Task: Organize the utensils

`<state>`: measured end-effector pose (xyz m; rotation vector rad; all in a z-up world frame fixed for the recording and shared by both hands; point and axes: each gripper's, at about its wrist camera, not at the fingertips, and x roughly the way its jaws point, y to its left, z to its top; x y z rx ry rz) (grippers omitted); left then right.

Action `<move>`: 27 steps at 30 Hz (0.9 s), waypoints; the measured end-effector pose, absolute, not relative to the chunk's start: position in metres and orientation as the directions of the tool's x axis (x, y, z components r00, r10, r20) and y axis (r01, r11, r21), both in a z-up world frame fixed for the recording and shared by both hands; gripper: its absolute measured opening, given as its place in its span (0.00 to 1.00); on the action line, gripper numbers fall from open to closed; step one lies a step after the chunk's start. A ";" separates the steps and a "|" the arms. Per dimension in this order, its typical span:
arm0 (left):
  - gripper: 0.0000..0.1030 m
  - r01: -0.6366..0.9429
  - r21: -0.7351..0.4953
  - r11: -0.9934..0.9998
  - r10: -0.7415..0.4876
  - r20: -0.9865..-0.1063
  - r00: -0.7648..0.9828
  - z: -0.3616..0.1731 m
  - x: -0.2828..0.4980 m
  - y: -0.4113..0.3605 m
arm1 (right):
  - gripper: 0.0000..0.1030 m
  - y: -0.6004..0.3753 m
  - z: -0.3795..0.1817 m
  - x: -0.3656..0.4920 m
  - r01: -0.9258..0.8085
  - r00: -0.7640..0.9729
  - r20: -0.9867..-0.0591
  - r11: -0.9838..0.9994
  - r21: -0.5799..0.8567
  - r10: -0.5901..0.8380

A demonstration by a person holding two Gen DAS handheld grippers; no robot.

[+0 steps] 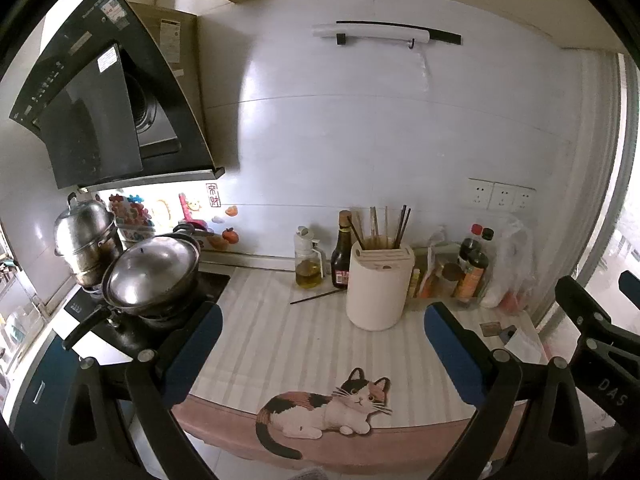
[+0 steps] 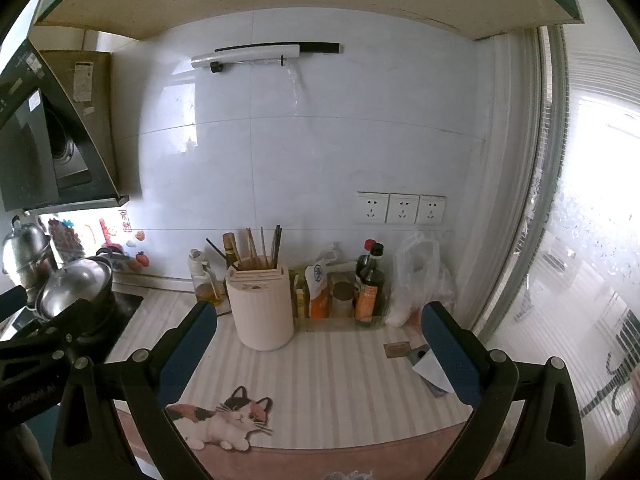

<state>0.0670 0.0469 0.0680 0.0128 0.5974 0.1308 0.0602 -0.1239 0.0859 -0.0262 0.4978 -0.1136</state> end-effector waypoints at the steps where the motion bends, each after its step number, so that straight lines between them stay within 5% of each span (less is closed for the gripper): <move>1: 1.00 -0.122 0.050 0.991 0.128 -0.560 0.819 0.068 0.067 0.046 | 1.00 -0.124 0.086 0.061 0.103 0.872 -0.476 0.993 -0.054 -0.116; 27: 1.00 -0.136 0.049 0.990 0.139 -0.563 0.815 0.062 0.064 0.048 | 1.00 -0.121 0.075 0.062 0.093 0.863 -0.493 0.994 -0.064 -0.113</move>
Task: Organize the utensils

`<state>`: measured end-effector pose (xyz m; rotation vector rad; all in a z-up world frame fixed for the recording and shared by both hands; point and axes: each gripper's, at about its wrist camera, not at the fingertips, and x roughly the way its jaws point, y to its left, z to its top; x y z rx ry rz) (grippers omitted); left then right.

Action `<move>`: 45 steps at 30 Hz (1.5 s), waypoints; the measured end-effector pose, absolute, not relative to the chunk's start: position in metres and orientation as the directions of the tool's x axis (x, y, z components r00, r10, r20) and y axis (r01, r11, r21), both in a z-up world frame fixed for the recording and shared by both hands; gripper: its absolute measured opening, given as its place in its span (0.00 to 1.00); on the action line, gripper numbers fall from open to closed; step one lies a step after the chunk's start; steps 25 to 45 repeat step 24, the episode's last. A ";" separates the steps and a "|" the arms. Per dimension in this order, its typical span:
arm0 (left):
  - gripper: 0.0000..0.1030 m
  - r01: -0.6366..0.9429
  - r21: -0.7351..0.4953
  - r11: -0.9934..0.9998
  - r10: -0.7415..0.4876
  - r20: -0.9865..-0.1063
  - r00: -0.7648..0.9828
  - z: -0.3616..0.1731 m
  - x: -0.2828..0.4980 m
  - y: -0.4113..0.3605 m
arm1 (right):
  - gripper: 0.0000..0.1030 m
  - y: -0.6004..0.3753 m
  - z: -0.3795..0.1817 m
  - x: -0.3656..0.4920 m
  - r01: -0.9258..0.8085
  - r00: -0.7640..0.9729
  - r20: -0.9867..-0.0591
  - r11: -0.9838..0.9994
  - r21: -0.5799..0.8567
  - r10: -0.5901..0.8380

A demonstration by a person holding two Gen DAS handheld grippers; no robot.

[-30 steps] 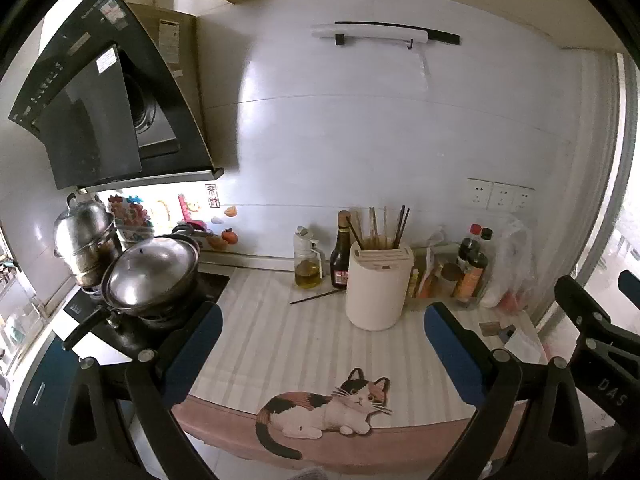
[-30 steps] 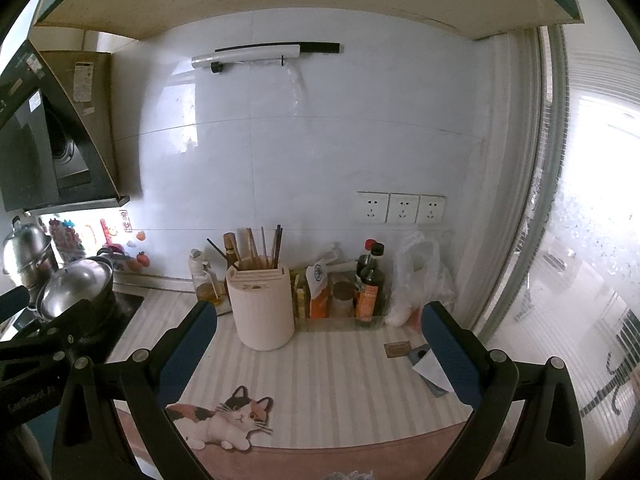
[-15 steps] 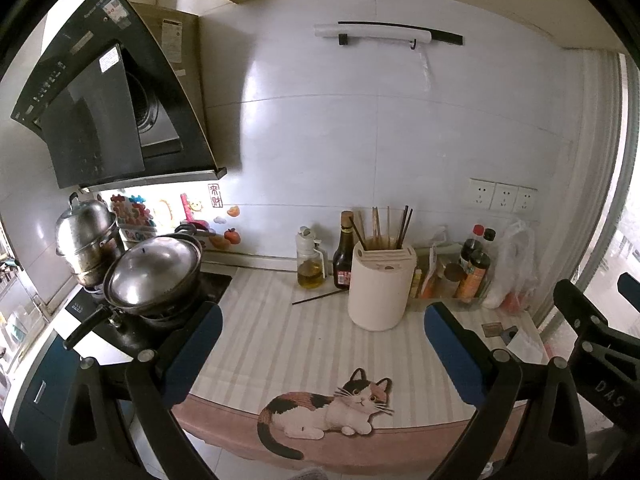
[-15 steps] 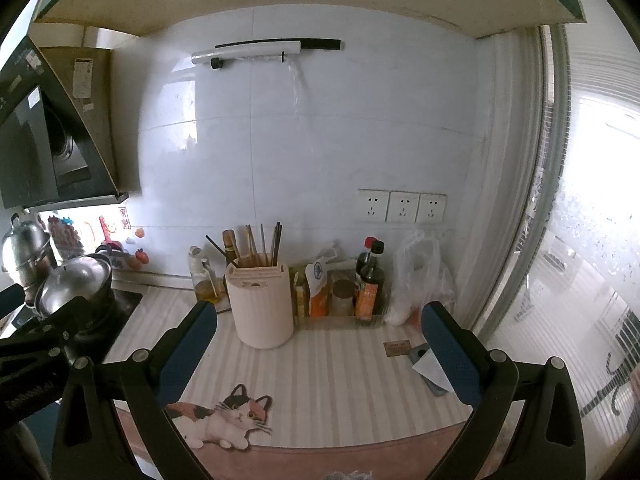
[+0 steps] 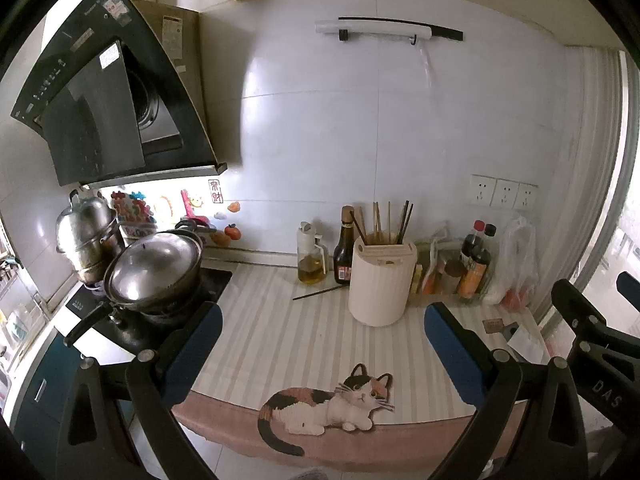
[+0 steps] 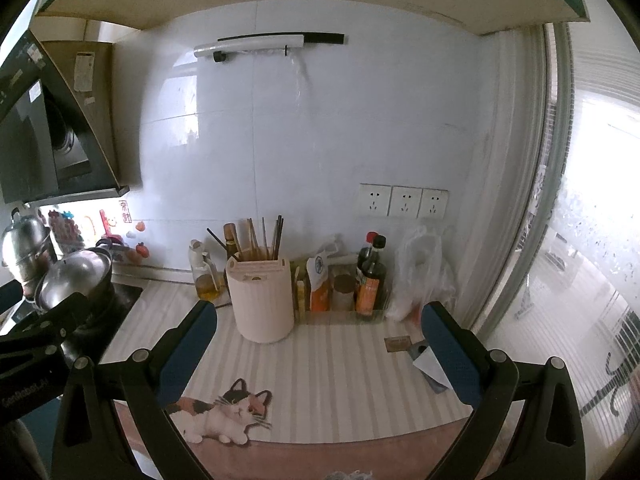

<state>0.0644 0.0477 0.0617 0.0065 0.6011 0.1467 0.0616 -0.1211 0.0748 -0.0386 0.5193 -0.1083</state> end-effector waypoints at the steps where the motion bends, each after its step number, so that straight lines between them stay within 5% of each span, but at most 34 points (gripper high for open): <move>1: 1.00 -0.135 0.050 0.990 0.140 -0.562 0.815 0.062 0.064 0.048 | 1.00 -0.121 0.075 0.062 0.093 0.863 -0.493 0.994 -0.065 -0.113; 45: 1.00 -0.138 0.054 0.989 0.145 -0.561 0.815 0.058 0.055 0.050 | 1.00 -0.120 0.075 0.058 0.094 0.864 -0.491 0.994 -0.064 -0.113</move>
